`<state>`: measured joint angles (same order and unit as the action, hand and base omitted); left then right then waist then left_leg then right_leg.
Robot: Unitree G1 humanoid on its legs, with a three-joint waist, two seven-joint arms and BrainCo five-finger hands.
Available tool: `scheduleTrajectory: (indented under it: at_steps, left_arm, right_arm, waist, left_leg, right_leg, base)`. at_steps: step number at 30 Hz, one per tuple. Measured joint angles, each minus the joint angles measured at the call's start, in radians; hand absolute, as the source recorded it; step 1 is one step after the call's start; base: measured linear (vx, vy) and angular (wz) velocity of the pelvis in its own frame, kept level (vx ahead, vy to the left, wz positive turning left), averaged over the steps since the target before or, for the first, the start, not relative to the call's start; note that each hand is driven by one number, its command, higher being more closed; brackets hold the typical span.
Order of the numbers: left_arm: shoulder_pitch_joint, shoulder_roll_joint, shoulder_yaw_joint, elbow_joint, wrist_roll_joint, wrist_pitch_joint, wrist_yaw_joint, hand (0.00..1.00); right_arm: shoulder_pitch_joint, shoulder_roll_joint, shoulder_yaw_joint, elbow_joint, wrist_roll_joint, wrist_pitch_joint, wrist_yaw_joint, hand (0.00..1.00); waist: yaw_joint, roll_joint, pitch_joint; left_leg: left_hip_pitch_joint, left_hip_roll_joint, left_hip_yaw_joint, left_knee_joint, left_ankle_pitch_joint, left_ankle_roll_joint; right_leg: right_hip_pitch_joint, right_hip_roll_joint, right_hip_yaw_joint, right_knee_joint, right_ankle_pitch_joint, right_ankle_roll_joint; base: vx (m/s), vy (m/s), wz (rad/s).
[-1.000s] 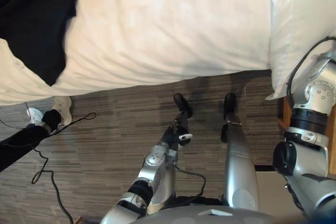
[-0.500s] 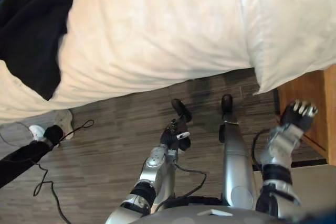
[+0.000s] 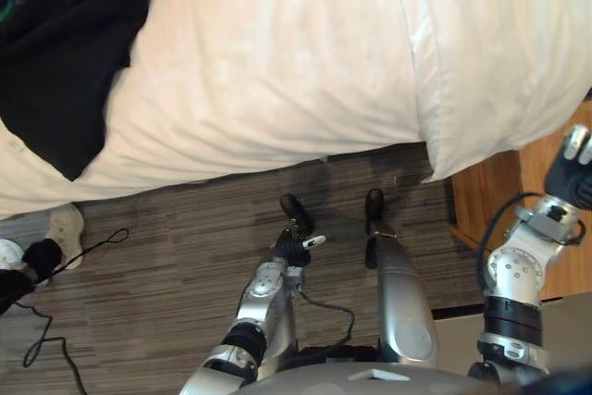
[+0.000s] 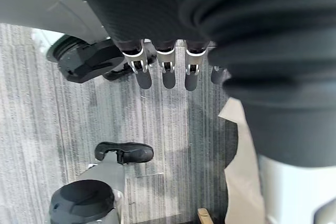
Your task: Tidy the bed and pick cloth on bed and put in laundry
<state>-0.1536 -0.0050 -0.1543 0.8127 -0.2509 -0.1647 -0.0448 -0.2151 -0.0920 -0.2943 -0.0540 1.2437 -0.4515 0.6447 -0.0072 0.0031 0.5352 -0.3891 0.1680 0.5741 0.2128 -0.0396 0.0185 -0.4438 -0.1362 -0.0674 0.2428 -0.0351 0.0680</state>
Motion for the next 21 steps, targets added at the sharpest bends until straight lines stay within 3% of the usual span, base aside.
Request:
scheduleTrajectory:
  at_steps: [2,3,8,11,15,18,21]
  left_arm:
    - [0.000,0.004,0.000,-0.004,0.004,0.002,-0.003,0.00]
    - [0.000,0.012,0.000,-0.005,0.005,0.000,-0.021,0.00]
    - [-0.002,0.020,-0.004,-0.004,-0.014,-0.022,-0.067,0.00]
    - [-0.029,0.022,-0.026,0.013,-0.015,-0.049,-0.069,0.00]
    - [-0.033,0.021,-0.035,0.019,-0.045,-0.078,-0.069,0.00]
    - [-0.034,0.018,-0.035,0.019,-0.045,-0.101,-0.069,0.00]
    - [-0.035,0.010,-0.034,0.012,-0.045,-0.113,-0.069,0.00]
  right_arm:
    - [-0.015,0.001,0.031,0.002,-0.014,0.023,0.012,1.00]
    - [-0.053,0.001,0.088,0.017,-0.050,0.062,0.022,1.00]
    - [-0.182,-0.012,0.204,0.224,-0.091,0.112,0.005,1.00]
    - [-0.249,-0.037,0.246,0.352,-0.091,0.119,-0.021,1.00]
    - [-0.282,-0.046,0.250,0.386,-0.088,0.102,-0.011,1.00]
    - [-0.298,-0.069,0.261,0.385,-0.029,0.086,0.024,1.00]
    - [-0.298,-0.073,0.262,0.376,0.032,0.104,0.063,1.00]
  waist:
    - [0.001,0.000,0.000]
    - [0.003,0.000,0.000]
    - [0.006,0.007,-0.002]
    - [0.027,0.024,-0.001]
    - [0.044,0.039,-0.001]
    - [0.047,0.047,-0.002]
    - [0.053,0.063,-0.001]
  left_leg:
    - [-0.004,-0.001,-0.010,0.000,0.000,0.000]
    - [-0.013,-0.007,-0.029,0.000,0.003,0.002]
    - [-0.046,-0.042,-0.079,-0.028,0.033,0.014]
    - [-0.088,-0.070,-0.111,-0.084,0.081,0.023]
    - [-0.108,-0.094,-0.134,-0.146,0.129,0.030]
    - [-0.134,-0.103,-0.139,-0.181,0.148,0.021]
    - [-0.154,-0.102,-0.137,-0.188,0.157,0.014]
  right_leg:
    - [0.001,-0.001,-0.006,0.004,0.000,0.000]
    - [0.000,-0.006,-0.018,0.004,0.000,0.000]
    - [-0.019,-0.026,-0.046,0.007,-0.006,0.002]
    - [-0.062,-0.040,-0.068,0.007,-0.005,0.002]
    - [-0.092,-0.047,-0.091,0.011,-0.001,0.003]
    - [-0.136,-0.053,-0.090,0.019,0.005,0.002]
    - [-0.165,-0.053,-0.089,0.027,0.007,-0.001]
  base:
    - [0.05,-0.012,0.20]
    - [0.04,-0.008,0.23]
    - [-0.01,0.006,0.29]
    - [-0.04,0.002,0.42]
    - [-0.03,0.014,0.28]
    - [-0.02,0.033,0.06]
    - [0.00,0.005,0.00]
